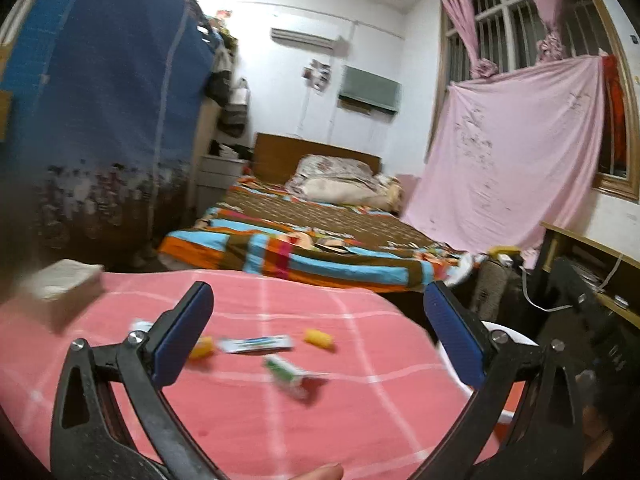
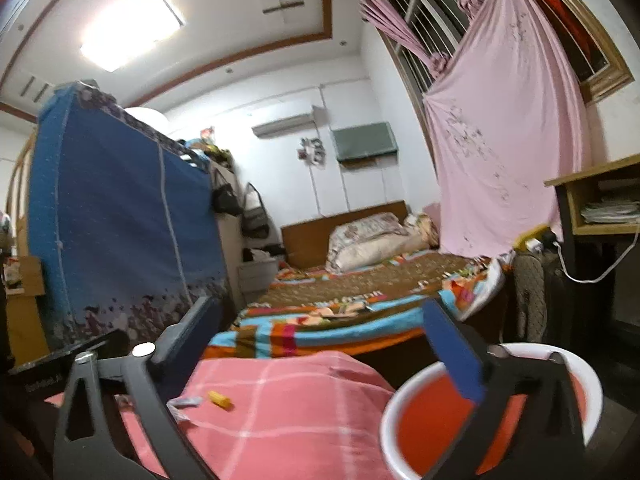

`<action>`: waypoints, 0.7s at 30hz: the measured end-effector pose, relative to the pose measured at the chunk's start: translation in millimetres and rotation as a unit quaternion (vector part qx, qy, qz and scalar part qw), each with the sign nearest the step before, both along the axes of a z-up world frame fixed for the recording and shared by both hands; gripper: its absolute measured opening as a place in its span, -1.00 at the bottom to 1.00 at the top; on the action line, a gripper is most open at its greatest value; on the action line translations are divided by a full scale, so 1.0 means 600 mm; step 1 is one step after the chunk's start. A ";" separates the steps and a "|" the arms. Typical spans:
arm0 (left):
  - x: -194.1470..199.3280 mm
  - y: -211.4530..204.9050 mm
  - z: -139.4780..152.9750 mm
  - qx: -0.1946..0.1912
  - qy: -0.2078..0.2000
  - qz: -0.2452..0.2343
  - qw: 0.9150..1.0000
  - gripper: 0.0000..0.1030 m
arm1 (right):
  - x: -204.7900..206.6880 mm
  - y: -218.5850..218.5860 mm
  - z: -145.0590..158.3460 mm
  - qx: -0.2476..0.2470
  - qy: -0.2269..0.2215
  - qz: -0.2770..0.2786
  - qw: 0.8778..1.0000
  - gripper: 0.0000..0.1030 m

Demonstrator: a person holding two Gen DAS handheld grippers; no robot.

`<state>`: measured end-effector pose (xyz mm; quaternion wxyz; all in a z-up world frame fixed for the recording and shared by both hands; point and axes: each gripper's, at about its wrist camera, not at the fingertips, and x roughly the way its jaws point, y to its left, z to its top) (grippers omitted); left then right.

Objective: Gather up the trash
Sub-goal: 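Move both tools back over the table items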

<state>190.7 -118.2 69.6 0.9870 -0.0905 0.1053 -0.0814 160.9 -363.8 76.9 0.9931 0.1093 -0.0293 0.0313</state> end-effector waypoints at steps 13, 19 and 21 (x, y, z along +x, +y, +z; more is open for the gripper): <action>-0.036 0.124 -0.007 0.019 -0.023 0.086 0.996 0.75 | -0.009 0.098 0.021 -0.027 -0.058 0.069 0.996 1.00; -0.031 0.164 -0.014 0.044 -0.023 0.095 0.994 0.75 | 0.011 0.158 0.013 -0.076 -0.045 0.105 0.991 1.00; -0.021 0.172 -0.020 0.043 -0.010 0.089 0.995 0.75 | 0.025 0.175 0.006 -0.092 -0.026 0.117 0.989 1.00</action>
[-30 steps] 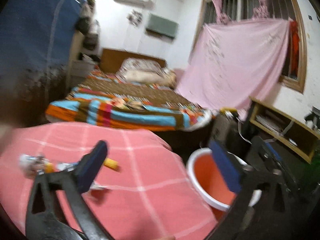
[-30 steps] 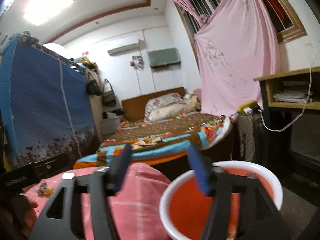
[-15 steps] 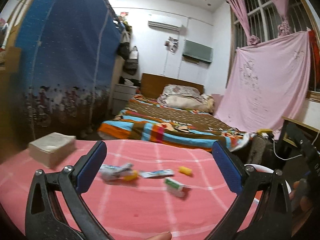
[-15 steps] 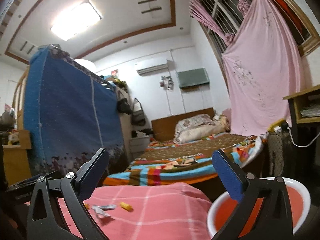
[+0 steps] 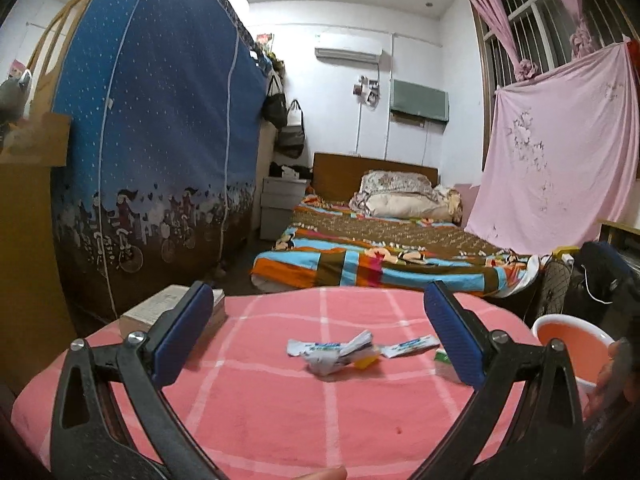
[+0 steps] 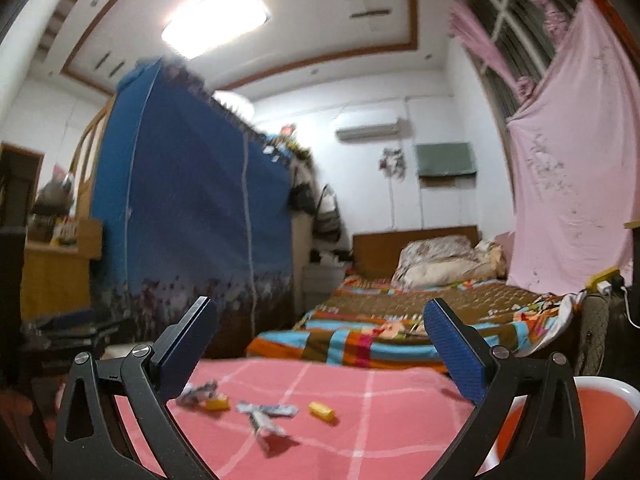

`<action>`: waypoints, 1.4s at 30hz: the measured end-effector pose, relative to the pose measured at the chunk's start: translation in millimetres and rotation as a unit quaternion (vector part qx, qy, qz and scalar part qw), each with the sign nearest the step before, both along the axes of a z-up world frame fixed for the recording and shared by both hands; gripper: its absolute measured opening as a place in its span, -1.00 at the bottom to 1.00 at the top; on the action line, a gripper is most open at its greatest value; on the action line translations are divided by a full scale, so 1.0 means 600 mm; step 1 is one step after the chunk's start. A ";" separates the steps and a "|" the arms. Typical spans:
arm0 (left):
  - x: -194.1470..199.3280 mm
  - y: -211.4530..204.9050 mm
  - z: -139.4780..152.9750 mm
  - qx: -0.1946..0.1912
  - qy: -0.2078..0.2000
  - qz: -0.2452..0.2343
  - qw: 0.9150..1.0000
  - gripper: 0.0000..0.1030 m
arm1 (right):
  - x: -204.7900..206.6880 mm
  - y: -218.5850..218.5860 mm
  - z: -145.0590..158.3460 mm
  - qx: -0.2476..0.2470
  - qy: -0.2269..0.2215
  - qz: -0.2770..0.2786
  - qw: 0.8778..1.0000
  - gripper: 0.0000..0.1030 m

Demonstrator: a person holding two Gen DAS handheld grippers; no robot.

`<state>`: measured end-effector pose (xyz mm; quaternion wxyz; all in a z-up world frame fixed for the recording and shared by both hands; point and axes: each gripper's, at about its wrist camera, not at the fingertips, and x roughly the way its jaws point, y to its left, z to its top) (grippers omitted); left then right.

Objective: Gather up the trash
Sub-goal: 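Move both tools back over the table items, then grasp the white cloth with the left tool while the right tool grasps the white SKIN NEE packet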

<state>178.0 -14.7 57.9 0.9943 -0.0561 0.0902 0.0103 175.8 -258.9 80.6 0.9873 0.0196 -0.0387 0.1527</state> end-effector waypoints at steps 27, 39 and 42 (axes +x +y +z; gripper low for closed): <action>0.162 0.014 -0.086 -0.092 0.277 -0.082 0.953 0.00 | 0.169 0.102 -0.104 -0.127 0.339 0.115 0.925 0.33; 0.170 -0.002 -0.090 -0.085 0.290 -0.096 0.948 -0.76 | 0.177 0.101 -0.110 -0.126 0.361 0.131 0.915 -0.50; 0.169 -0.003 -0.090 -0.082 0.289 -0.098 0.949 -0.80 | 0.176 0.100 -0.109 -0.124 0.359 0.132 0.916 -0.62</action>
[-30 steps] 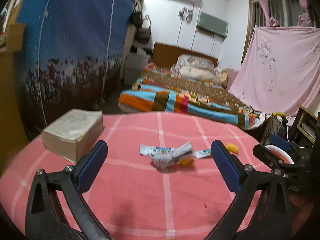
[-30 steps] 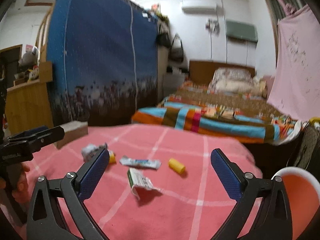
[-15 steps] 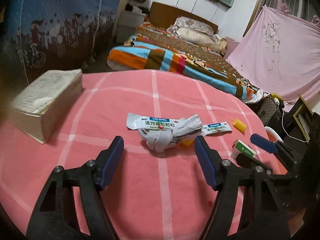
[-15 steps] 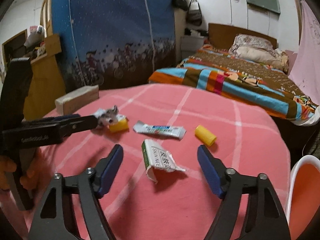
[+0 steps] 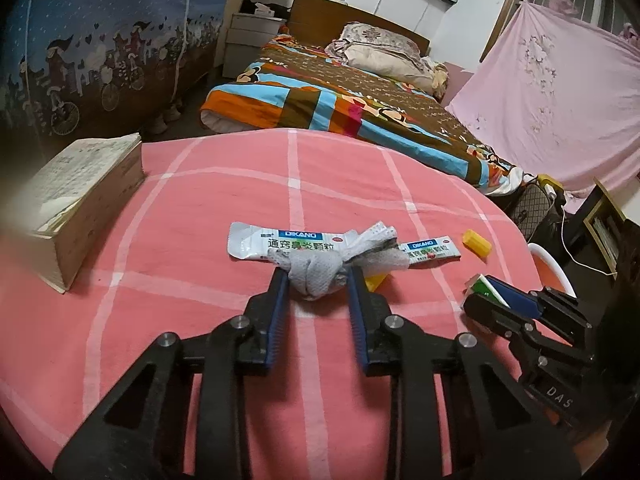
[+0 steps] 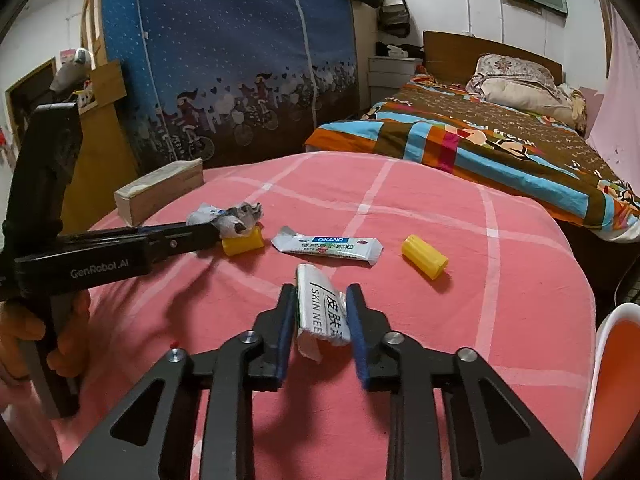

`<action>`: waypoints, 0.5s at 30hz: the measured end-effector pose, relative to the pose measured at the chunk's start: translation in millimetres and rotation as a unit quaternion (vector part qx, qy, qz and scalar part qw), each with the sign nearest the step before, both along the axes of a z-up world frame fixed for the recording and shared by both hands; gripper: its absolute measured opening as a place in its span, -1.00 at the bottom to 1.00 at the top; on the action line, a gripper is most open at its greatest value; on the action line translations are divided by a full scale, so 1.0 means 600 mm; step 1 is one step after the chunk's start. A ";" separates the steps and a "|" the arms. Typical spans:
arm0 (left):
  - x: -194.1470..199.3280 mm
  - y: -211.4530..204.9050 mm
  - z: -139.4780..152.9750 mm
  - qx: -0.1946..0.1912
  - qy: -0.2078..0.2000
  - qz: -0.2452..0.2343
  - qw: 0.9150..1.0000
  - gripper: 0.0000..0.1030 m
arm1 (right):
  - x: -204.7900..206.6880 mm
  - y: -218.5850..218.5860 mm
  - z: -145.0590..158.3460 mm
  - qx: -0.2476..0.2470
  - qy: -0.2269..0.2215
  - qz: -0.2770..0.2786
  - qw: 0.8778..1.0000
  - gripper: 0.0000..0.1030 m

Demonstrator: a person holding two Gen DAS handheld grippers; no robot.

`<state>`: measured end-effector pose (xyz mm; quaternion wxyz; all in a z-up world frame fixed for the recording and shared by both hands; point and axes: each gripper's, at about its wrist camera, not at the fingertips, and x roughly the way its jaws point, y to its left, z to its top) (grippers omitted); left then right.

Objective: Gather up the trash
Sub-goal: 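Grasp the white cloth with the left tool while the right tool grasps the white SKIN NEE packet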

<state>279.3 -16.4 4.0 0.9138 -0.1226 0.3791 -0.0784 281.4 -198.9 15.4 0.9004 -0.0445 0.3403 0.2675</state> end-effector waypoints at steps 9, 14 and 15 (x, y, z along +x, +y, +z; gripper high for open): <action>-0.022 -0.001 0.018 0.007 -0.046 0.000 0.999 -0.85 | -0.006 -0.016 0.011 0.024 -0.018 -0.011 0.999 -0.72; -0.054 -0.008 0.039 0.024 -0.105 0.000 0.994 -0.85 | -0.018 -0.033 0.023 0.047 -0.045 -0.021 0.998 -0.72; -0.062 -0.012 0.045 0.031 -0.122 0.001 0.992 -0.85 | -0.022 -0.038 0.026 0.053 -0.053 -0.024 0.997 -0.72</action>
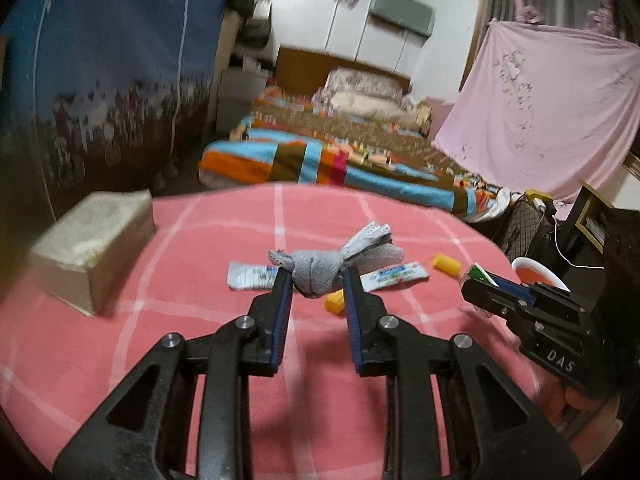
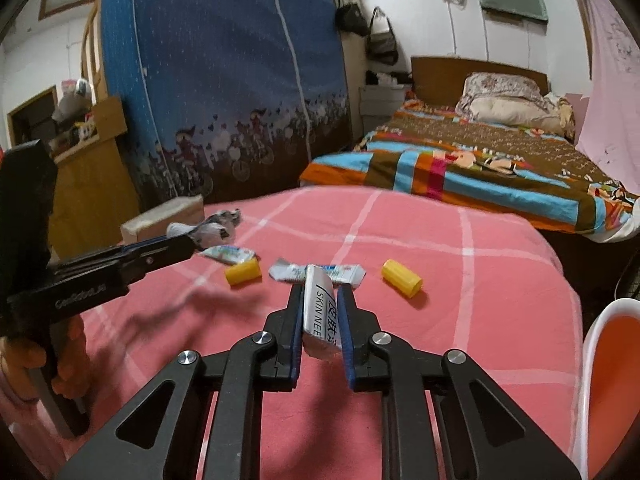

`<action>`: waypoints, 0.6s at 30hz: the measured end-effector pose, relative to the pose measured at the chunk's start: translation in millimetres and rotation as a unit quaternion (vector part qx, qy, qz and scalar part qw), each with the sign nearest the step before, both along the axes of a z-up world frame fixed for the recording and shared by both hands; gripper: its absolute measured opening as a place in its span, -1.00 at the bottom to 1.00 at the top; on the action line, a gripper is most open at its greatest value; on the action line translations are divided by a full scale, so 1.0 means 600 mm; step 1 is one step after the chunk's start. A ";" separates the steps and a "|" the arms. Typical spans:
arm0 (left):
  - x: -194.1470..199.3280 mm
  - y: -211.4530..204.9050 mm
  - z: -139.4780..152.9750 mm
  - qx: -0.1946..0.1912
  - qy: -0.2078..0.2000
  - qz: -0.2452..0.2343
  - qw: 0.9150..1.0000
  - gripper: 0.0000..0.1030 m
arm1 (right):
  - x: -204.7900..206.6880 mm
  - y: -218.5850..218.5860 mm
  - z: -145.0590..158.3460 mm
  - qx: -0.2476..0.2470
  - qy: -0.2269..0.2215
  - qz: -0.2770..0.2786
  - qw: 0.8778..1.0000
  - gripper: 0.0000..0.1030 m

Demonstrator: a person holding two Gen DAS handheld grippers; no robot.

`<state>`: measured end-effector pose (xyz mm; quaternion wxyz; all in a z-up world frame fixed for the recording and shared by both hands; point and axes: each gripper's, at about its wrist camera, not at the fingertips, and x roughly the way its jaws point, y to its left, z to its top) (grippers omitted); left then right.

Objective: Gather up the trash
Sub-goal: 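Grasp the white cloth with the left tool while the right tool grasps the white SKIN NEE packet, then carry the cloth and packet over the white bin and open both tools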

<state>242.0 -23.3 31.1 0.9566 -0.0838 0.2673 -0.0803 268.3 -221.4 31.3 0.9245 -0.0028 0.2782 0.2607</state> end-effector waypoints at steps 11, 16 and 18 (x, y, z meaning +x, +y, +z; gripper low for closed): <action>-0.056 -0.036 0.037 0.063 -0.116 -0.001 0.991 -0.85 | -0.042 -0.027 0.034 0.048 -0.091 -0.031 0.994 -0.72; -0.069 -0.046 0.043 0.055 -0.136 -0.003 0.989 -0.85 | -0.062 -0.052 0.046 0.075 -0.134 -0.049 0.987 -0.72; -0.073 -0.053 0.046 0.051 -0.142 -0.005 0.989 -0.85 | -0.075 -0.064 0.051 0.091 -0.155 -0.057 0.982 -0.72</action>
